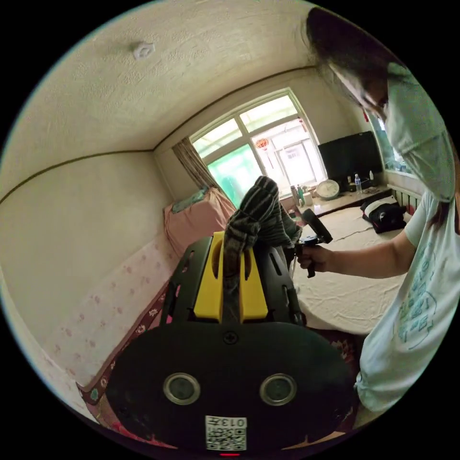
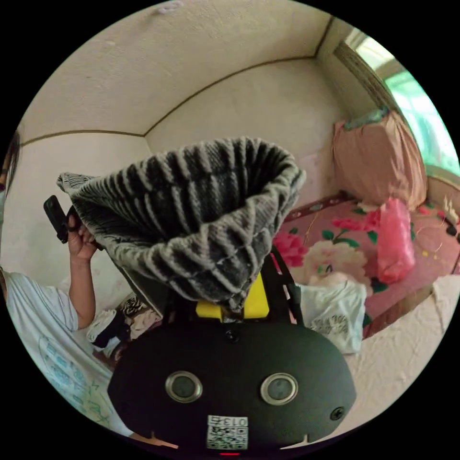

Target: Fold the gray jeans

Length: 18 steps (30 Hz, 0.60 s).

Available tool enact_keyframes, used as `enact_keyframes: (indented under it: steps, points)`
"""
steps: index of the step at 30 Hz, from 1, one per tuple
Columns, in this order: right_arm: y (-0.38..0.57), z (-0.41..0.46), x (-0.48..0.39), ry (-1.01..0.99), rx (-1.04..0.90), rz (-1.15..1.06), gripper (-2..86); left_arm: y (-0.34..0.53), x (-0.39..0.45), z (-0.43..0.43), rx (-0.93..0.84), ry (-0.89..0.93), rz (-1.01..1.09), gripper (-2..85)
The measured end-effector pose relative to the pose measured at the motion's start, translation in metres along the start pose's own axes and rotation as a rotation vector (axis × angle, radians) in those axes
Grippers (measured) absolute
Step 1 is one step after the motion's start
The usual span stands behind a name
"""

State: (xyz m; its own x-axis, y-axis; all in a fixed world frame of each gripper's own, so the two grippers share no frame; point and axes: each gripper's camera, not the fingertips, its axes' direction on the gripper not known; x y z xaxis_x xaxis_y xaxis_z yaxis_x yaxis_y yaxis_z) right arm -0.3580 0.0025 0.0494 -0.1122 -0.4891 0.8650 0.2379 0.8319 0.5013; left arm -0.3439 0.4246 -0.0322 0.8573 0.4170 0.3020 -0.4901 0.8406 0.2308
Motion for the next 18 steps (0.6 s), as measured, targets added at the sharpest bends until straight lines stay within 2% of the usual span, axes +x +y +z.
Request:
enact_keyframes:
  steps: [4, 8, 10, 13, 18]
  points:
    - [-0.097, -0.129, -0.078, 0.247, 0.291, -0.244, 5.7, -0.053, -0.029, -0.023, 0.252, 0.049, 0.095, 1.4]
    - [-0.147, -0.234, -0.165, 0.482, 0.464, -0.406, 5.9, -0.109, -0.054, -0.044, 0.507, 0.131, 0.169, 1.8]
    - [-0.161, -0.289, -0.23, 0.671, 0.548, -0.502, 6.1, -0.128, -0.066, -0.047, 0.598, 0.192, 0.167, 1.9]
    - [-0.164, -0.341, -0.305, 0.897, 0.625, -0.552, 6.2, -0.153, -0.084, -0.039, 0.719, 0.334, 0.154, 2.0]
    - [-0.154, -0.385, -0.409, 1.248, 0.624, -0.621, 6.3, -0.183, -0.103, 0.003, 0.858, 0.669, 0.129, 1.8]
